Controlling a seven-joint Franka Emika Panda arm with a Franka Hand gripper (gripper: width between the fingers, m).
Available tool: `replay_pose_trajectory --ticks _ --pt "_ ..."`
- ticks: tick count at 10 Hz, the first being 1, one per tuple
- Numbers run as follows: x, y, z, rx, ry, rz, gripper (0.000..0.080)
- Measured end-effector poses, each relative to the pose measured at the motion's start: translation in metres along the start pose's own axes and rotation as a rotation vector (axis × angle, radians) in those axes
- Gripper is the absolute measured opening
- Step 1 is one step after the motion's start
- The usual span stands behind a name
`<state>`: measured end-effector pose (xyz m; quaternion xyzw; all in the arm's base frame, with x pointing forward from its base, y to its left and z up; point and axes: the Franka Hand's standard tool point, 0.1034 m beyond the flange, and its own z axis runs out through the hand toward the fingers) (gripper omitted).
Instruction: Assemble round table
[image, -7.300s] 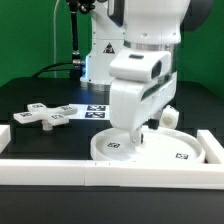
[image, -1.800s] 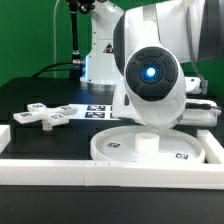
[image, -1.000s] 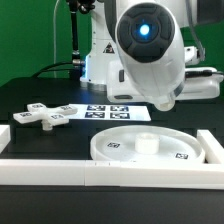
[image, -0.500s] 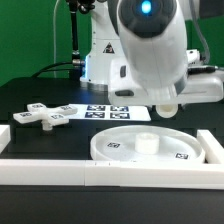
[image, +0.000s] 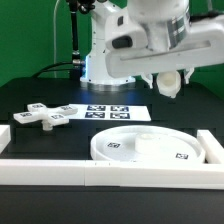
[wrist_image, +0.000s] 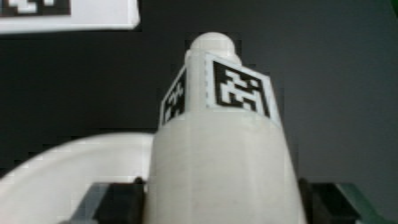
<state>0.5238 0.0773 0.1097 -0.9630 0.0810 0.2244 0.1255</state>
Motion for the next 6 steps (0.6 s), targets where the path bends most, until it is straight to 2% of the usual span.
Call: replay_pose_trajectory --ticks 4,6 --pt "0.006 0.002 -0.003 -0.017 0.241 -0.014 0.0409" --pt "0.02 0.006 -0.024 -0.047 0.408 -0.108 0.0409"
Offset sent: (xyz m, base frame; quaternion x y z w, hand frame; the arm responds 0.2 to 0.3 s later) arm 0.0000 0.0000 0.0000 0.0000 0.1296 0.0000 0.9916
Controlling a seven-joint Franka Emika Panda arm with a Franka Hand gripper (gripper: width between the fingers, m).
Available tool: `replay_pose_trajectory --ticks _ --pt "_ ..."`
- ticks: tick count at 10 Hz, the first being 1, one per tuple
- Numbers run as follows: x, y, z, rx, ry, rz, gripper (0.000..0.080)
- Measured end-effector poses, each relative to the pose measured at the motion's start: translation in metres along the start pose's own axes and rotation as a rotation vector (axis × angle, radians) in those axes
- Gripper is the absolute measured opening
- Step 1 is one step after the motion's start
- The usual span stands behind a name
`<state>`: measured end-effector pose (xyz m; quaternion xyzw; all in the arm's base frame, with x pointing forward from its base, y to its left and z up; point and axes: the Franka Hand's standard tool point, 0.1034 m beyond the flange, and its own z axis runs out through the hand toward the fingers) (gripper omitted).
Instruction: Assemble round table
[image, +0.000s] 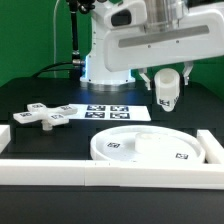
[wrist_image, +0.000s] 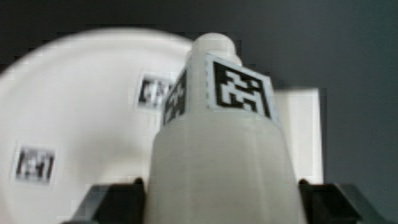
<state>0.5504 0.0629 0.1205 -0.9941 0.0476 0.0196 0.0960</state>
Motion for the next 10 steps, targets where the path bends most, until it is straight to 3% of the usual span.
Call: replay_pose_trajectory --ticks 2,5,7,10 --pt "0.009 0.005 -0.008 -0.015 0.124 -0.02 0.0409" --pt "0.012 0.011 -0.003 -0.047 0.315 -0.029 0.0409" --pt "0.022 0.018 -0.008 -0.089 0.488 -0.087 0.0409" --pt "0.022 0.023 -0.008 -0.109 0.495 -0.135 0.0409"
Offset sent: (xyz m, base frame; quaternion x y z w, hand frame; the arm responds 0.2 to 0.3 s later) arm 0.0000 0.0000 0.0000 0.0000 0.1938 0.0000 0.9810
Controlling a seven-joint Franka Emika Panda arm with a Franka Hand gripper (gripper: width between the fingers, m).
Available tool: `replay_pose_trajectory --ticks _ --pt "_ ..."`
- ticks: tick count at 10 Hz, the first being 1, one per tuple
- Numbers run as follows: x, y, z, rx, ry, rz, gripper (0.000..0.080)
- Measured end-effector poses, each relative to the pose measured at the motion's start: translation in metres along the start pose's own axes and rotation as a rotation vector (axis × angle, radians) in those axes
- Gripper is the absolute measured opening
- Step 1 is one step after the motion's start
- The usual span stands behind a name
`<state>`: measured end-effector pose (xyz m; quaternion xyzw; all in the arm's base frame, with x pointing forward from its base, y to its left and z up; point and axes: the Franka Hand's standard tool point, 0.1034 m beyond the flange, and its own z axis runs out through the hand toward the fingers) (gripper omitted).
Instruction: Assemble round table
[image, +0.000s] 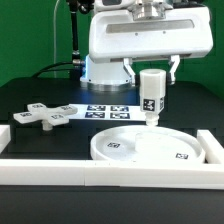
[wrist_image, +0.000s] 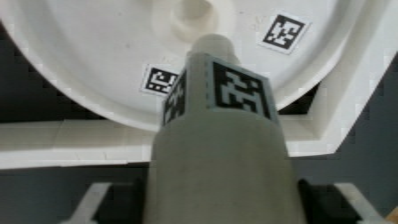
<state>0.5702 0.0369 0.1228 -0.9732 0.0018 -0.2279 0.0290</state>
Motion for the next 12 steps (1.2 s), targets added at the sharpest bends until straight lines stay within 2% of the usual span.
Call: replay_pose_trajectory --ticks 3,5,12 --pt "-0.002 0.0 0.002 0.0 -0.004 0.0 0.0409" --pt "-0.009 -0.001 0.01 0.0 -0.016 -0.016 0.0409" --pt "-0.015 0.005 0.023 -0.003 -0.035 -0.016 0.0409"
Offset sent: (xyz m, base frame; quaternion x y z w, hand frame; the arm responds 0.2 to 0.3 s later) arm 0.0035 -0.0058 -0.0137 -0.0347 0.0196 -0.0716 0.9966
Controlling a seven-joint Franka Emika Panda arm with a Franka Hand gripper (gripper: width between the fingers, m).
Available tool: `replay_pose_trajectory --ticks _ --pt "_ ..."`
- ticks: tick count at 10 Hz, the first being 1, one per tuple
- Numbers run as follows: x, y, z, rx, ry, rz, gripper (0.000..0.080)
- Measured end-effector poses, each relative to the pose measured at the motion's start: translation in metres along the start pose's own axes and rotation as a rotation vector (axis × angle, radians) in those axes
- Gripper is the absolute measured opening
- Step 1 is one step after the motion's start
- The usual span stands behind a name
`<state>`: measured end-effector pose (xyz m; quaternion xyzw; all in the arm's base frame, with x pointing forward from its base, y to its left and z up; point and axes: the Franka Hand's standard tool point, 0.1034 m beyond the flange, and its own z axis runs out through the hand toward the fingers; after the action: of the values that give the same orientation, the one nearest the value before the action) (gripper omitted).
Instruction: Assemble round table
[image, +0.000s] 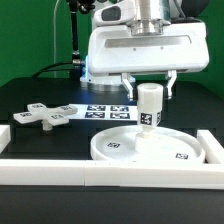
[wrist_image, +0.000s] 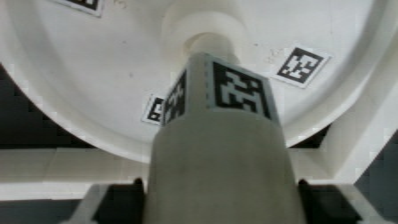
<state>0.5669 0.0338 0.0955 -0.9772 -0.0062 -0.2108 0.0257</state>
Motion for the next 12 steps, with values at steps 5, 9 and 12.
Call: replay_pose_trajectory --ticks 5,9,12 --pt "-0.0078 0.0008 0.0072 0.0 -0.015 0.002 0.0409" --pt "-0.0053 0.0018 0.0087 -0.008 0.012 0.0 0.0409" --pt "-0.0046 0.004 0.0092 -0.011 0.021 0.003 0.0596"
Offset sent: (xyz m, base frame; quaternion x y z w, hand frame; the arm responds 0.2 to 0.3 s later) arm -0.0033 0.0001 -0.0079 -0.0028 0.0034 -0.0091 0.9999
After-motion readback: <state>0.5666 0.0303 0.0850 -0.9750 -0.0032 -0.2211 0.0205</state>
